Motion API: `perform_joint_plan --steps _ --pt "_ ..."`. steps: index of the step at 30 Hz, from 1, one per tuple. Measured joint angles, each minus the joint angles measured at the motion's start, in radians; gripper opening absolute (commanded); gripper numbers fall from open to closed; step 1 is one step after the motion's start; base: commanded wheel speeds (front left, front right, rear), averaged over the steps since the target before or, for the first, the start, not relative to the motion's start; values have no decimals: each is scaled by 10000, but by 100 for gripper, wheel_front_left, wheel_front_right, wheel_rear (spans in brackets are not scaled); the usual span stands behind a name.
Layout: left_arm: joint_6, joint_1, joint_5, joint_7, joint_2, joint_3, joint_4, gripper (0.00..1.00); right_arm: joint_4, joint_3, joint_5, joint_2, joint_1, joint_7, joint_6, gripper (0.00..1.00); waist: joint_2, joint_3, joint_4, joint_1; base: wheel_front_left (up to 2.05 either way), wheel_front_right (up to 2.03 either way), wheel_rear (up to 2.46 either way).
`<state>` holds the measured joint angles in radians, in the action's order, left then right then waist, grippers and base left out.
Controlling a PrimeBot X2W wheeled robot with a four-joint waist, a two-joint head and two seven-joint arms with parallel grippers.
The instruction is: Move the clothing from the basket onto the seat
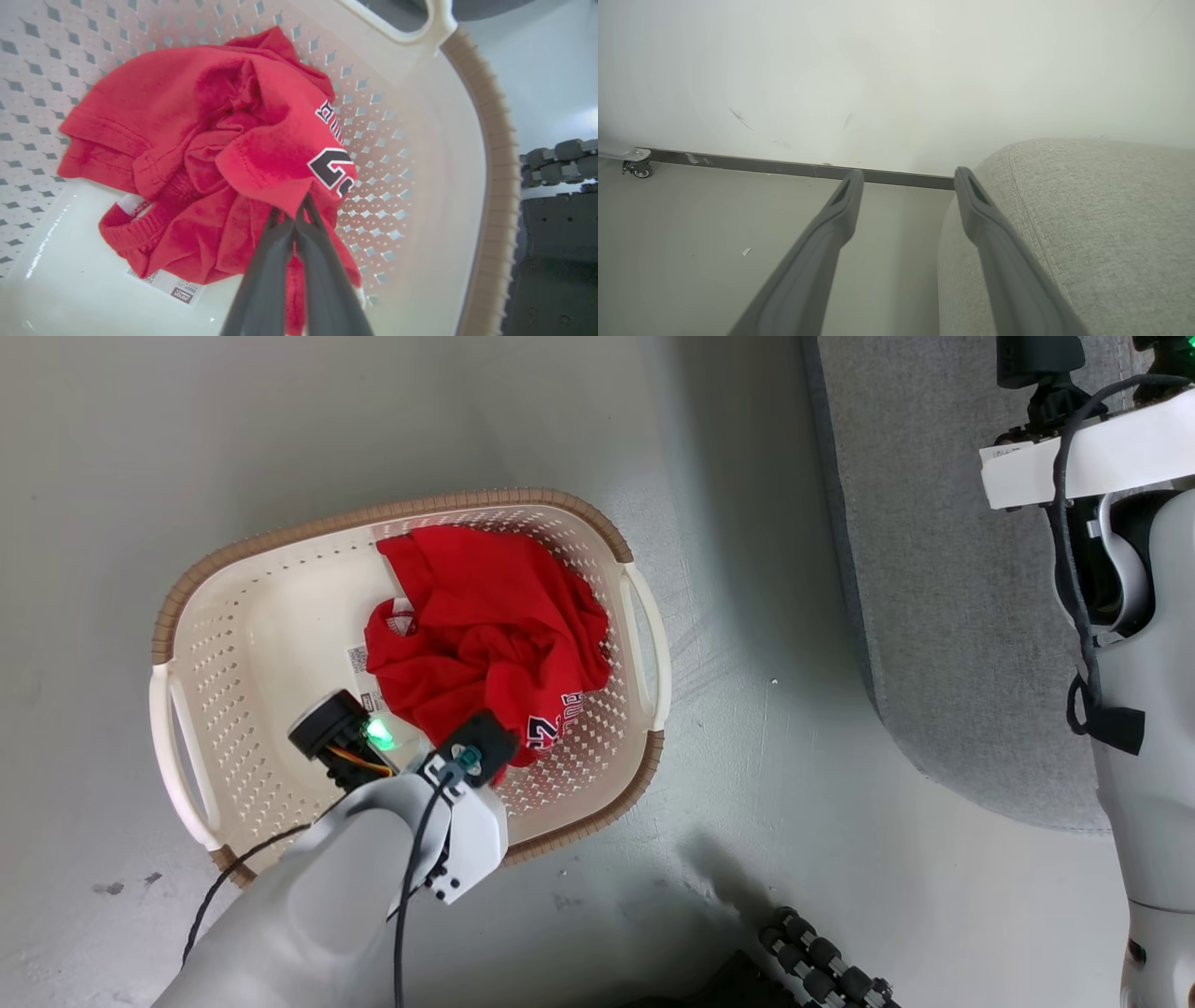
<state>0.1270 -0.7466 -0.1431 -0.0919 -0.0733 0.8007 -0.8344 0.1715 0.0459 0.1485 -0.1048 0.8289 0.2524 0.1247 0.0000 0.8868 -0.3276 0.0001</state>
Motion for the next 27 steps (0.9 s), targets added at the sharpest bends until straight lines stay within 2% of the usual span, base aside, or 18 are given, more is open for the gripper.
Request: perform_joint_plan --steps 15,27 --pt "-25 -62 -545 -1365 13 -754 834 0 -86 -38 -159 -286 -58 0 0 100 0 -638 363 0 0 0 0" --pt "-562 93 -867 -1576 -81 -1524 2069 0 -217 -167 -190 -556 -521 2 0 100 0 -1411 805 0 0 0 0"
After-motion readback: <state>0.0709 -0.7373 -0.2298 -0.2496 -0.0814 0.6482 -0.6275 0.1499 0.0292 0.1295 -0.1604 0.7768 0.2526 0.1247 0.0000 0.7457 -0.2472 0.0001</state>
